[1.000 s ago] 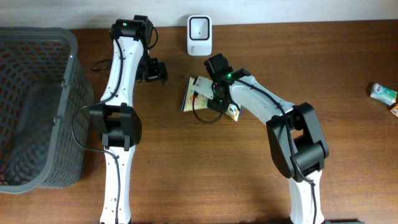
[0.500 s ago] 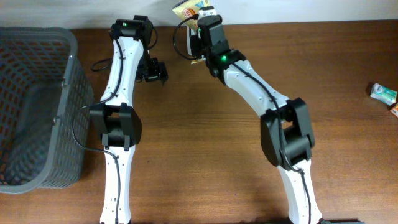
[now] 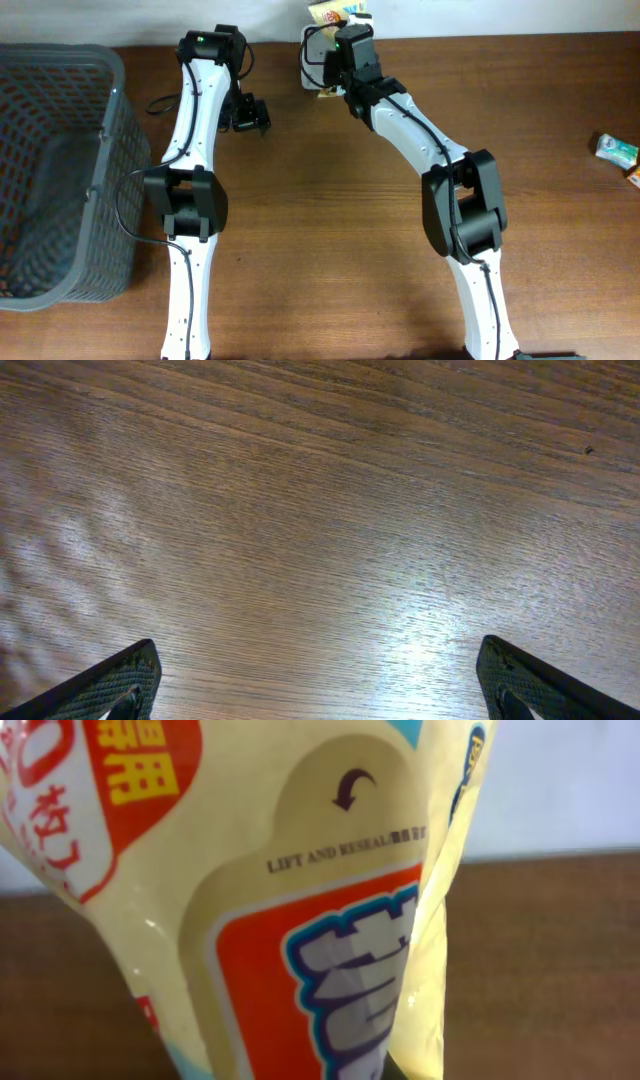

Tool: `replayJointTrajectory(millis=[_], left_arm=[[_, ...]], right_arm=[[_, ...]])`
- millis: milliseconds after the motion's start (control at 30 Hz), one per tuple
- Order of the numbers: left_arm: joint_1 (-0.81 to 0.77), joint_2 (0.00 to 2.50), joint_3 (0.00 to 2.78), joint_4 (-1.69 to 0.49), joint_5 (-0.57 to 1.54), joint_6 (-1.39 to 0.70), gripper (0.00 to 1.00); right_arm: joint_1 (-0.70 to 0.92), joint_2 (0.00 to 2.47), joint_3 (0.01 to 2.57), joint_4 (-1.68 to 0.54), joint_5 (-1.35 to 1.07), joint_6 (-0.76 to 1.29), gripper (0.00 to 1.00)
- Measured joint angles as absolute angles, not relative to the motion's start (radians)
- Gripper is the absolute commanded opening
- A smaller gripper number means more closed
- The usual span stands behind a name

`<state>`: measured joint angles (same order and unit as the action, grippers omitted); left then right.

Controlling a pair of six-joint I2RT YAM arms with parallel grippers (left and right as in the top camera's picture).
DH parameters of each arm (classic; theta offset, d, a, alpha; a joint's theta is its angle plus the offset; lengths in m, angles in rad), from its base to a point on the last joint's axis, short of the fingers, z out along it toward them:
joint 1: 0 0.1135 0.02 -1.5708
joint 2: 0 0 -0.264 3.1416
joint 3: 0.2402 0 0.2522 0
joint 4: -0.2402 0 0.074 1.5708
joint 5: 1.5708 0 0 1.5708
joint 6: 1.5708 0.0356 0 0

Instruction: Scan the item barcode

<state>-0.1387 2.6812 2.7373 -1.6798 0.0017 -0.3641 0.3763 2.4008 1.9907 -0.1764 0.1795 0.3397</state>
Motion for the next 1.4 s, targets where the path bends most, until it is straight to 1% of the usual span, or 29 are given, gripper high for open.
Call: replayJointTrajectory(millis=[67, 167, 267, 333, 400, 433, 467, 500, 533, 567, 600, 633, 667, 700, 733, 767, 800, 900, 933, 967, 1033, 1100, 1200, 1267, 1300, 1333, 1400], left_arm=[[-0.139, 2.681, 2.737, -1.680, 0.002, -0.364, 0.99], [-0.139, 2.681, 2.737, -1.680, 0.002, -0.364, 0.99], [-0.139, 2.681, 2.737, -1.680, 0.002, -0.364, 0.99], [-0.139, 2.681, 2.737, -1.680, 0.001, -0.364, 0.99], [-0.139, 2.681, 2.737, -1.679, -0.001, -0.364, 0.99], [-0.139, 2.681, 2.737, -1.680, -0.001, -0.364, 0.99], [-0.139, 2.681, 2.737, -1.679, -0.001, -0.365, 0.99], [-0.139, 2.681, 2.737, -1.681, -0.001, -0.365, 0.99], [-0.139, 2.681, 2.737, -1.681, -0.001, -0.367, 0.99], [-0.139, 2.681, 2.737, -1.680, -0.001, -0.367, 0.99], [-0.139, 2.681, 2.737, -1.680, -0.001, -0.367, 0.99], [-0.139, 2.681, 2.737, -1.680, -0.001, -0.367, 0.99], [-0.139, 2.681, 2.737, -1.680, -0.001, -0.367, 0.99], [-0.139, 2.681, 2.737, -1.680, -0.001, -0.367, 0.99], [-0.139, 2.681, 2.737, -1.680, -0.001, -0.367, 0.99], [-0.139, 2.681, 2.737, -1.680, -0.001, -0.367, 0.99], [-0.139, 2.681, 2.737, -1.680, -0.001, -0.367, 0.99], [-0.139, 2.681, 2.737, -1.680, -0.001, -0.367, 0.99], [-0.139, 2.681, 2.737, -1.679, -0.001, -0.367, 0.99], [-0.139, 2.681, 2.737, -1.679, -0.001, -0.367, 0.99], [-0.139, 2.681, 2.737, -1.679, -0.001, -0.367, 0.99], [-0.139, 2.680, 2.737, -1.683, -0.001, -0.367, 0.99], [-0.139, 2.680, 2.737, -1.681, -0.001, -0.367, 0.99], [-0.139, 2.680, 2.737, -1.680, -0.001, -0.367, 0.99], [-0.139, 2.680, 2.737, -1.681, -0.001, -0.367, 0.99], [-0.139, 2.680, 2.737, -1.681, -0.001, -0.367, 0.99], [-0.139, 2.680, 2.737, -1.682, -0.001, -0.367, 0.99]], right_arm=[[0.377, 2.420, 1.992, -0.247, 0.179, 0.340, 0.04], [0.393, 2.423, 1.995, -0.255, 0.186, 0.275, 0.05], [0.450, 2.422, 2.057, -0.287, 0.326, 0.182, 0.04], [0.431, 2.401, 2.097, -0.375, 0.388, 0.185, 0.04], [0.346, 2.331, 2.102, -0.489, 0.402, 0.219, 0.04], [0.195, 2.240, 2.108, -0.593, 0.417, 0.280, 0.04], [0.096, 2.205, 2.123, -0.680, 0.422, 0.315, 0.04], [-0.010, 2.186, 2.133, -0.774, 0.427, 0.337, 0.04], [-0.171, 2.191, 2.131, -0.865, 0.432, 0.351, 0.04], [-0.265, 2.203, 2.126, -0.897, 0.442, 0.356, 0.04], [-0.325, 2.214, 2.126, -0.929, 0.439, 0.355, 0.04], [-0.395, 2.233, 2.126, -0.951, 0.431, 0.354, 0.12], [-0.461, 2.254, 2.126, -0.959, 0.414, 0.356, 0.49], [-0.529, 2.269, 2.124, -0.966, 0.390, 0.356, 0.70], [-0.567, 2.272, 2.124, -0.966, 0.379, 0.352, 0.78], [-0.588, 2.271, 2.124, -0.966, 0.373, 0.350, 0.91], [-0.604, 2.272, 2.124, -0.989, 0.363, 0.345, 0.99], [-0.607, 2.267, 2.124, -1.068, 0.349, 0.341, 0.99], [-0.607, 2.228, 2.124, -1.110, 0.339, 0.358, 0.99], [-0.607, 2.144, 2.122, -1.150, 0.304, 0.382, 0.99], [-0.601, 1.860, 2.126, -1.215, 0.203, 0.407, 0.99], [-0.577, 1.656, 2.141, -1.295, 0.158, 0.417, 0.99], [-0.436, 1.459, 2.095, -1.413, 0.120, 0.419, 0.99], [-0.271, 1.297, 2.004, -1.503, 0.091, 0.419, 0.98], [-0.220, 1.221, 1.988, -1.605, 0.064, 0.419, 0.98], [-0.199, 1.196, 1.985, -1.681, 0.051, 0.419, 0.98], [-0.179, 1.145, 1.975, -1.692, 0.033, 0.420, 0.98]])
